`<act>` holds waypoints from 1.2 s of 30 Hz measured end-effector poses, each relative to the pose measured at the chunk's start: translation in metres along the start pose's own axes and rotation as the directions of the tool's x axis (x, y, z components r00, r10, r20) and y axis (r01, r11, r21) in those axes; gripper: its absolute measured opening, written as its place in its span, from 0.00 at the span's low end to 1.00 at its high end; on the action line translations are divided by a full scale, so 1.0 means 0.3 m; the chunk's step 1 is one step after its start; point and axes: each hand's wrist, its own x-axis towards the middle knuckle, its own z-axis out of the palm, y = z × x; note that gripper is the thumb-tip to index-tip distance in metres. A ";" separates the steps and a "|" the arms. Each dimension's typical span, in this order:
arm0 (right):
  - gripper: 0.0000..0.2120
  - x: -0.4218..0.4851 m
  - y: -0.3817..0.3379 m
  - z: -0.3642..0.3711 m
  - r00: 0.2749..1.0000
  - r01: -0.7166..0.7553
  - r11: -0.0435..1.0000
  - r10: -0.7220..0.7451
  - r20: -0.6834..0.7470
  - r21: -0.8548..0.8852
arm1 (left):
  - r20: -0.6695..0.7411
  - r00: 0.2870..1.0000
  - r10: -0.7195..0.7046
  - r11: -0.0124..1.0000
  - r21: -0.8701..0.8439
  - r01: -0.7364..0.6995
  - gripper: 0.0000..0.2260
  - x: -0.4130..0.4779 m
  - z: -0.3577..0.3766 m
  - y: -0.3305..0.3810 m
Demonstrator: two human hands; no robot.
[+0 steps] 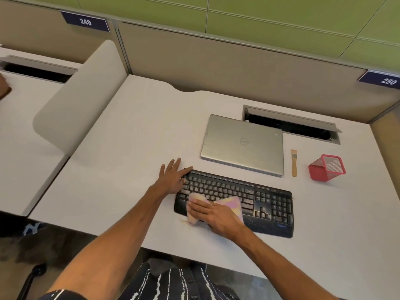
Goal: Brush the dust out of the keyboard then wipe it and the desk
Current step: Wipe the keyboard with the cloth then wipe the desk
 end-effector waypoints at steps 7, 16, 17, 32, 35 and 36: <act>0.27 0.151 -0.091 -0.049 0.996 0.082 0.996 -0.083 0.040 0.037 | -0.155 0.979 0.130 0.991 0.010 -0.130 0.23 0.004 0.010 0.033; 0.41 -0.148 0.036 -0.016 0.999 0.031 0.999 -0.032 -0.006 -0.038 | -0.202 0.964 0.173 0.984 -0.003 -0.178 0.22 -0.018 0.009 0.095; 0.41 -0.164 0.042 -0.014 1.000 0.018 0.999 -0.019 -0.004 -0.044 | -0.197 0.965 0.175 0.984 -0.005 -0.180 0.23 -0.021 0.013 0.092; 0.32 0.104 -0.052 -0.027 0.992 0.126 0.992 -0.126 -0.003 0.029 | -0.078 0.987 0.143 0.990 0.012 -0.143 0.23 -0.023 -0.053 0.113; 0.33 -0.037 -0.004 -0.044 0.995 0.103 0.995 -0.103 -0.014 -0.011 | -0.072 0.987 0.143 0.990 0.005 -0.143 0.23 -0.026 -0.049 0.112; 0.33 -0.086 0.016 -0.046 0.997 0.080 0.997 -0.080 -0.009 -0.016 | -0.071 0.987 0.143 0.990 -0.001 -0.143 0.23 -0.025 -0.048 0.114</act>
